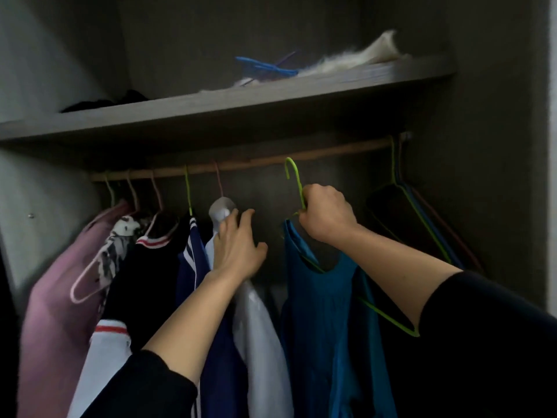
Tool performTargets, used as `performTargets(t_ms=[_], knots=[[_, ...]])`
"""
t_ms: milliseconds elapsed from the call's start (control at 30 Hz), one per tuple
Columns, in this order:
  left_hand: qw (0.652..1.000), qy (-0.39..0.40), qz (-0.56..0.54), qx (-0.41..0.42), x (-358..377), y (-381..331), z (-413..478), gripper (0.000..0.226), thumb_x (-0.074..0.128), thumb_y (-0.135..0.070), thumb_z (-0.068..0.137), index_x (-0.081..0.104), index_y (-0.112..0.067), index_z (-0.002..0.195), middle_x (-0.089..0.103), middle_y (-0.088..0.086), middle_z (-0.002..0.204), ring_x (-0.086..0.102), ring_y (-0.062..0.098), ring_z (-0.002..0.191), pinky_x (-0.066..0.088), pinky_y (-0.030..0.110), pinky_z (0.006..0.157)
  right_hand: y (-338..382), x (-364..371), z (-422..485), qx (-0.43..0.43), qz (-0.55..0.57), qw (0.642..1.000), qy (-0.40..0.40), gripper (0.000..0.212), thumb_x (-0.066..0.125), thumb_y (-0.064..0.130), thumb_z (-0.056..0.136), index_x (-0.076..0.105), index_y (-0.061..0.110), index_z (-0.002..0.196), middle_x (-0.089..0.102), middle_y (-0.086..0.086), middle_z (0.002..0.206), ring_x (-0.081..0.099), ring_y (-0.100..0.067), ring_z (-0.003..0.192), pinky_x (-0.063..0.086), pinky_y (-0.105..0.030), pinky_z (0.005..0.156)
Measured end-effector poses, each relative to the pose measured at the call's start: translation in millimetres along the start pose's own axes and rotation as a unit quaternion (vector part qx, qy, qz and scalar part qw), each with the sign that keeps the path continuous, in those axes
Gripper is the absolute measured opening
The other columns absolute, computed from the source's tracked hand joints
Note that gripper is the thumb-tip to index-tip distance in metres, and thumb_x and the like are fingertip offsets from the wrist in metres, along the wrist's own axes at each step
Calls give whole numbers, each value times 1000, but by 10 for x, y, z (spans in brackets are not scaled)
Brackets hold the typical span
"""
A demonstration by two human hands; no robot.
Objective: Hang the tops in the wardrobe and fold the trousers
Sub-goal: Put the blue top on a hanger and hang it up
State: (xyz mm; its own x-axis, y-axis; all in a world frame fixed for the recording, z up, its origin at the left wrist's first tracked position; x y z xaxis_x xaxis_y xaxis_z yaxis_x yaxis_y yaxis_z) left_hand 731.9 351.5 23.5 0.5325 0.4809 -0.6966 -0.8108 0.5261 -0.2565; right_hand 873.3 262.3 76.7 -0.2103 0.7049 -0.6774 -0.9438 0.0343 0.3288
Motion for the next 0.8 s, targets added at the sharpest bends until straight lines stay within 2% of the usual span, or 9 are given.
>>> performTargets(t_ms=[100,200,267,333,400,467,567,667,800], knots=[[1000,-8,9,14,19,215,452,79,64,-30,84,18,-20,148,13,13,155,12,30,142,24,43,113,179,186,381,9,0,1000,-12,13,58,18,86,58,12,99,60,-8,97,58,-30,91,41,-36,66],[999,-27,37,25,8,385,829,82,66,-35,82,18,-16,146,20,16,149,18,33,137,27,43,110,352,354,717,21,1,1000,-19,9,58,18,87,55,11,93,61,-9,97,59,-30,93,44,-36,68],[998,-36,47,30,-13,484,1042,89,67,-36,81,12,-17,148,11,16,153,17,35,137,26,44,110,449,453,911,27,-6,999,-19,10,58,19,89,52,13,92,60,-9,101,59,-30,97,44,-36,71],[997,-50,33,42,-35,583,1232,97,70,-34,79,5,-22,150,0,11,157,11,35,141,24,46,112,523,557,1082,27,-10,999,-16,17,56,20,90,54,10,103,59,-12,109,58,-31,104,46,-36,77],[996,-60,19,62,-37,669,1373,100,71,-30,77,4,-23,151,-1,10,157,5,32,143,22,47,114,574,664,1208,27,-6,999,-16,29,54,22,92,52,7,116,54,-14,120,54,-32,112,44,-34,81],[995,-64,10,72,-15,753,1450,100,70,-25,76,5,-22,151,0,10,157,2,29,145,17,44,116,601,789,1292,26,-2,999,-20,33,55,21,92,51,4,120,52,-16,125,51,-33,115,44,-35,85],[994,-73,12,84,34,834,1488,99,69,-22,76,5,-21,151,2,11,158,2,27,145,15,41,116,594,999,1368,24,-5,1000,-10,27,56,21,91,55,4,112,58,-18,120,55,-35,109,44,-34,78],[994,-70,2,88,39,858,1499,98,68,-24,75,6,-19,151,5,10,157,5,28,145,15,43,116,546,1199,1393,19,6,1000,16,9,55,19,90,51,11,91,62,-15,107,60,-31,95,38,-28,65],[994,-62,-2,95,-10,811,1499,94,65,-26,78,6,-18,151,7,12,157,7,30,144,14,45,116,472,1274,1405,-12,50,998,34,14,56,26,91,56,13,91,66,-11,93,63,-29,87,44,-28,64]])
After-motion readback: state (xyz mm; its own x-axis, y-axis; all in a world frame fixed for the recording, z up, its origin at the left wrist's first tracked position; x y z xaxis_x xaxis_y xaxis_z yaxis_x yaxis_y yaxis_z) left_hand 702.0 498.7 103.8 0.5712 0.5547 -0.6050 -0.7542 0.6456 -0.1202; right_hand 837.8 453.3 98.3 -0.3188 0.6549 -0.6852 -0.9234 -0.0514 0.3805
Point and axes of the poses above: each hand's wrist, its own z-axis towards the middle knuckle, its own x-axis out of the palm, y = z × x, the point moved 1 cm from there along z, towards the middle knuckle
